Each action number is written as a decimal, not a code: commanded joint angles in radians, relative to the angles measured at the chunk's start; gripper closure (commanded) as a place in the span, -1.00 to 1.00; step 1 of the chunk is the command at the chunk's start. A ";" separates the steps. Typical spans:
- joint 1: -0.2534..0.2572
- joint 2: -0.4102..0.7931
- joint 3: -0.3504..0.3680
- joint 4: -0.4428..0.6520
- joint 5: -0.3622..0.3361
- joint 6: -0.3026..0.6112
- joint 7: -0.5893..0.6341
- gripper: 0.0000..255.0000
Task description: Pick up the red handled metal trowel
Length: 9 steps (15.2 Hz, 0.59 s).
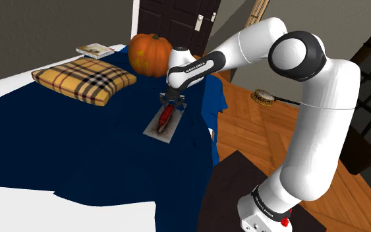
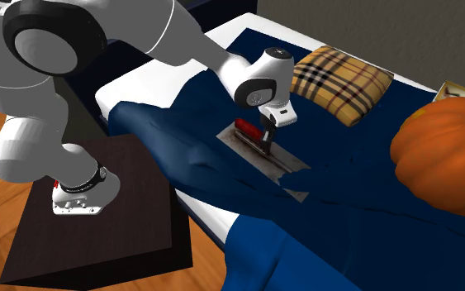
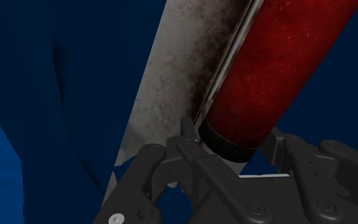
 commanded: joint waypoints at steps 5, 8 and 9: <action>-0.001 -0.027 0.003 0.000 0.006 -0.028 -0.006 1.00; -0.003 -0.051 0.006 0.007 0.013 -0.060 -0.013 1.00; -0.003 -0.059 0.007 0.010 0.015 -0.070 -0.016 1.00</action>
